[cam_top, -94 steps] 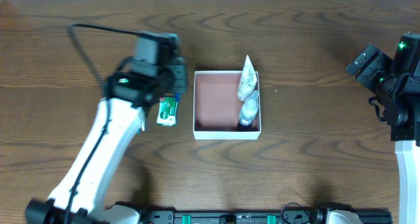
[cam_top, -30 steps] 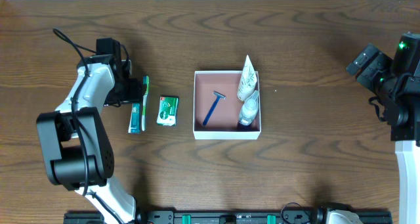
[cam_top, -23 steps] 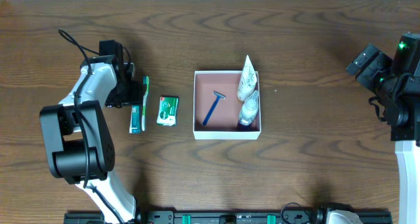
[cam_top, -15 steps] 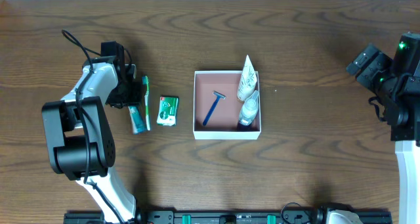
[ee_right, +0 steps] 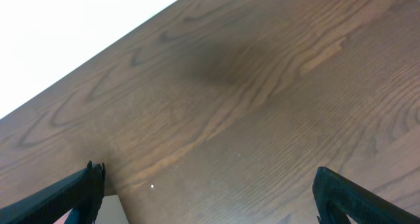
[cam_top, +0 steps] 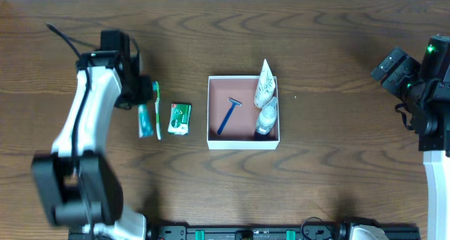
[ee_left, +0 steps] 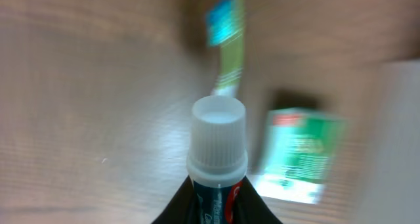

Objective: Pack container
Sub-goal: 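Grasp the Colgate toothpaste tube with the left gripper, then place the toothpaste tube into the box and release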

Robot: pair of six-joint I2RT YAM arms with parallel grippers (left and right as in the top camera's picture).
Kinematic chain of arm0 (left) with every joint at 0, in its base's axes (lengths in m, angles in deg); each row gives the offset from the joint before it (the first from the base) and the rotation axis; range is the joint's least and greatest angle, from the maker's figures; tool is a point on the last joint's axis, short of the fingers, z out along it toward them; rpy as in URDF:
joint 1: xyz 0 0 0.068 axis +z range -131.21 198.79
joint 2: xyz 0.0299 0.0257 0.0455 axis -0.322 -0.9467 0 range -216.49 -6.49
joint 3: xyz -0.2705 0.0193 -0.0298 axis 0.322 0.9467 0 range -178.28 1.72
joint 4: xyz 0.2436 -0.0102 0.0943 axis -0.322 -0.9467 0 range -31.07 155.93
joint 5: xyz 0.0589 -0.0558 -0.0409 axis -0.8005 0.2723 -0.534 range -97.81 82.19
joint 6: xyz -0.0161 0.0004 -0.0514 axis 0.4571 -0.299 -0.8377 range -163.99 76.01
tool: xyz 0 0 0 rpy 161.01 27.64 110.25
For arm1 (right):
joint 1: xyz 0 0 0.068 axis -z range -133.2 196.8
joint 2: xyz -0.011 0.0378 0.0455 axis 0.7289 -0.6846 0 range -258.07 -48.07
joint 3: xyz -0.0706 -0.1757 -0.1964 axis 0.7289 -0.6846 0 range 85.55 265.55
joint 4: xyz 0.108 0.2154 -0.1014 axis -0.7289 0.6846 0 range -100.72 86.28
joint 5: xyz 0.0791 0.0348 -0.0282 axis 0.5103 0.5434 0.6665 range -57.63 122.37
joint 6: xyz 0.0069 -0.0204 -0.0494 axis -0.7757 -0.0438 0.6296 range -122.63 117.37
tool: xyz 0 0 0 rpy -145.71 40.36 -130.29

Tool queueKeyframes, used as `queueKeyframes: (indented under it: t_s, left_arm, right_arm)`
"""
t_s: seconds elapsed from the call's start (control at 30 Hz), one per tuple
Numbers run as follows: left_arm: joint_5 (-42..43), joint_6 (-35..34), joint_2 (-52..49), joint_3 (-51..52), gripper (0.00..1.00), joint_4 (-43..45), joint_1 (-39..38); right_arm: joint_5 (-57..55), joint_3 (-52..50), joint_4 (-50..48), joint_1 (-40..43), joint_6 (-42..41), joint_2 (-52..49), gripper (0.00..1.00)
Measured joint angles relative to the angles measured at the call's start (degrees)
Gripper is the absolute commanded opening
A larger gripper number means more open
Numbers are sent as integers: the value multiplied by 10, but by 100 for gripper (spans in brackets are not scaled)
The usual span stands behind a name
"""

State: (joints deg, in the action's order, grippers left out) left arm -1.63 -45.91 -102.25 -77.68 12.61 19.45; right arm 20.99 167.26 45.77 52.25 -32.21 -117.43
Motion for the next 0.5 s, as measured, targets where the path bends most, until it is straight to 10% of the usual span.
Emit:
queueKeyframes:
  t_s: [0.5]
  left_arm:
    - [-34,-136,25,-5,11,134,-325]
  right_arm:
    - [0,0,0,0,0,0,99]
